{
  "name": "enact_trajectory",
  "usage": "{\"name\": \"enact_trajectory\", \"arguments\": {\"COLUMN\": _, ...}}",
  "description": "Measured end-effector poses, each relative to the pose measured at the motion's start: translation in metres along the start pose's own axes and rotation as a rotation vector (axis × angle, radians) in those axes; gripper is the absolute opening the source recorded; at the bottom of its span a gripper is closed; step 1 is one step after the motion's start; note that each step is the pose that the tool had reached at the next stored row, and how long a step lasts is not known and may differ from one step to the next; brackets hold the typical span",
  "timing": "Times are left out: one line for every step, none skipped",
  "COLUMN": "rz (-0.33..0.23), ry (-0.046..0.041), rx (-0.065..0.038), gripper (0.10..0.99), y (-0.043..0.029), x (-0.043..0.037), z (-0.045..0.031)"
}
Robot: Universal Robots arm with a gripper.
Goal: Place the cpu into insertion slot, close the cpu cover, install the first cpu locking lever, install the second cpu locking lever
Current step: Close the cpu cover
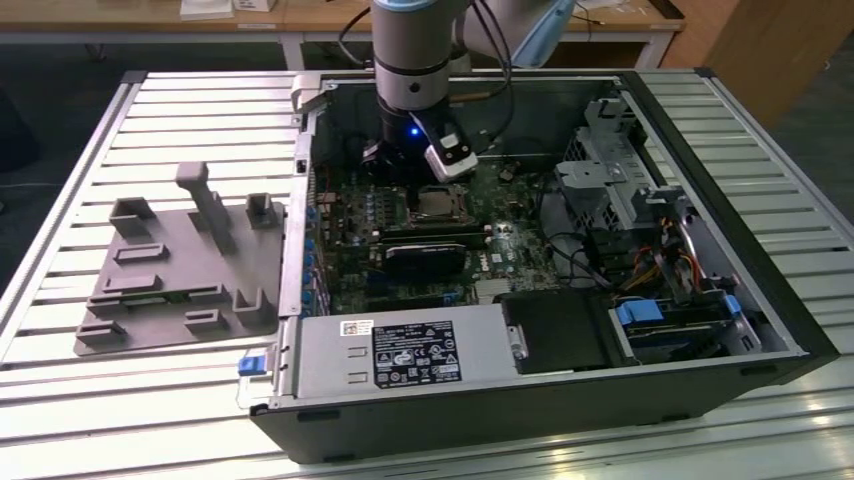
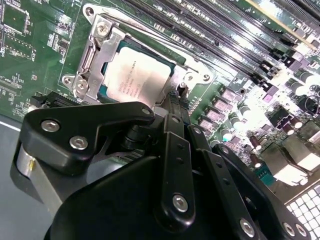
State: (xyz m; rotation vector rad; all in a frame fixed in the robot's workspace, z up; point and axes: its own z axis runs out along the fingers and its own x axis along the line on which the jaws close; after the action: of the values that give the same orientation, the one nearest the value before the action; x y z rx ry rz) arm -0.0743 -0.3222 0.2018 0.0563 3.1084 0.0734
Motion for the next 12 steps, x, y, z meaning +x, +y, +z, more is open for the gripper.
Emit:
{"name": "enact_trajectory", "arguments": {"rz": 0.0, "ry": 0.0, "rx": 0.0, "gripper": 0.102, "y": 0.0, "x": 0.0, "z": 0.0}}
{"name": "enact_trajectory", "arguments": {"rz": 0.0, "ry": 0.0001, "rx": -0.003, "gripper": 0.102, "y": -0.0001, "x": -0.0001, "z": 0.0}}
{"name": "enact_trajectory", "arguments": {"rz": 0.0, "ry": 0.0003, "rx": -0.01, "gripper": 0.102, "y": -0.0002, "x": -0.0001, "z": 0.0}}
{"name": "enact_trajectory", "arguments": {"rz": 0.0, "ry": 0.0006, "rx": -0.019, "gripper": 0.102, "y": -0.0002, "x": -0.0001, "z": 0.0}}
{"name": "enact_trajectory", "arguments": {"rz": 0.001, "ry": 0.0009, "rx": -0.027, "gripper": 0.102, "y": -0.0002, "x": -0.0001, "z": -0.0001}}
{"name": "enact_trajectory", "arguments": {"rz": 0.001, "ry": 0.0011, "rx": -0.035, "gripper": 0.102, "y": -0.0002, "x": -0.0001, "z": -0.0001}}
{"name": "enact_trajectory", "arguments": {"rz": 0.001, "ry": 0.0014, "rx": -0.043, "gripper": 0.102, "y": -0.0003, "x": -0.0001, "z": -0.0002}}
{"name": "enact_trajectory", "arguments": {"rz": 0.001, "ry": 0.0016, "rx": -0.048, "gripper": 0.102, "y": -0.0007, "x": -0.0001, "z": -0.0002}}
{"name": "enact_trajectory", "arguments": {"rz": 0.002, "ry": 0.0019, "rx": -0.053, "gripper": 0.102, "y": -0.0013, "x": -0.0002, "z": -0.0003}}
{"name": "enact_trajectory", "arguments": {"rz": 0.002, "ry": 0.002, "rx": -0.058, "gripper": 0.102, "y": -0.0023, "x": -0.0002, "z": -0.0003}}
{"name": "enact_trajectory", "arguments": {"rz": 0.002, "ry": 0.0022, "rx": -0.063, "gripper": 0.102, "y": -0.0035, "x": -0.0004, "z": -0.0004}}
{"name": "enact_trajectory", "arguments": {"rz": 0.002, "ry": 0.0024, "rx": -0.068, "gripper": 0.102, "y": -0.0048, "x": -0.0006, "z": -0.0005}}
